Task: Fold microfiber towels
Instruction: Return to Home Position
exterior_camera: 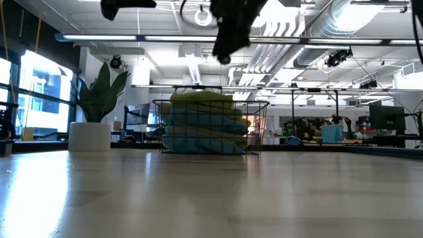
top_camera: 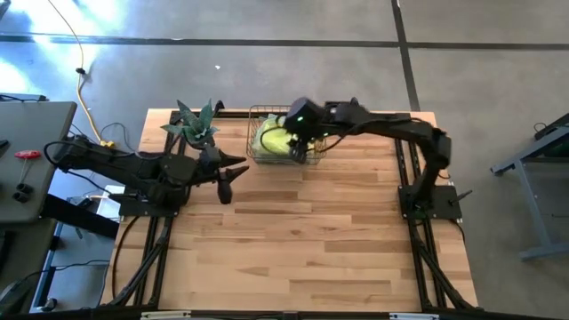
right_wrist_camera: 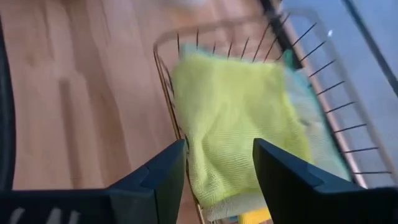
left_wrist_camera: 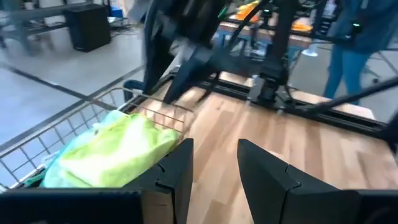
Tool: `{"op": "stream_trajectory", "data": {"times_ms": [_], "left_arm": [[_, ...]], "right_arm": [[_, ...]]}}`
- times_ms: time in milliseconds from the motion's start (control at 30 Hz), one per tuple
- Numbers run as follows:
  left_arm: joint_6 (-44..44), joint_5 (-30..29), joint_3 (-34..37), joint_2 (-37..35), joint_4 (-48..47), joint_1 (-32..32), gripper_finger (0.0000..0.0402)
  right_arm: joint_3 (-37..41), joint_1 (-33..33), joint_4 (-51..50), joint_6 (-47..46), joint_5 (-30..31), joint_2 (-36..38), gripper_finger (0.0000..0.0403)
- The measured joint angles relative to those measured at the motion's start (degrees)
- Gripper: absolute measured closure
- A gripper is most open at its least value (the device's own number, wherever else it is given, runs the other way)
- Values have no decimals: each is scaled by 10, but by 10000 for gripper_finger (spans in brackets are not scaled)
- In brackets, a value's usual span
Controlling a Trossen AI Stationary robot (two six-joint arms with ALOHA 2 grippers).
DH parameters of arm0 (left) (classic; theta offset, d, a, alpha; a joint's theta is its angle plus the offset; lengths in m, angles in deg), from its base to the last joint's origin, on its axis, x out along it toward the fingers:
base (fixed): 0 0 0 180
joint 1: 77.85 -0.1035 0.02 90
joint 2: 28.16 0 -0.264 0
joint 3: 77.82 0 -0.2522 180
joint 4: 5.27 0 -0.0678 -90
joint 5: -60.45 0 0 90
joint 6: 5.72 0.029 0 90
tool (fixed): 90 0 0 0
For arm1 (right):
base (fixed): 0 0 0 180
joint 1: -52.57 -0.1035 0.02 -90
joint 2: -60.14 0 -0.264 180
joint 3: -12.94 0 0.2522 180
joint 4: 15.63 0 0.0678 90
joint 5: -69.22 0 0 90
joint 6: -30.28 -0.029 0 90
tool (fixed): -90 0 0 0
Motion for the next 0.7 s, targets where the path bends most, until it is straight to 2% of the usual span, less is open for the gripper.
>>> {"op": "stream_trajectory", "data": {"times_ms": [100, 200, 267, 400, 533, 700], "left_arm": [[8, 14, 0, 9, 12, -13, 287], [31, 64, 0, 2, 27, -20, 287], [42, 87, 1, -19, 17, -20, 287], [47, 90, 0, -73, -24, -19, 287], [50, 86, 0, -116, -75, -19, 287], [71, 118, 3, -127, -96, -19, 287]], "right_arm": [[-1, -4, 0, -25, 0, 47, 222], [4, -16, -6, -36, 1, 88, 222], [12, -28, -8, -37, 1, 113, 222], [49, -60, -2, -38, 24, 169, 222], [134, -94, 39, -81, 85, 229, 222], [305, -139, 195, -163, 95, 316, 222]]}}
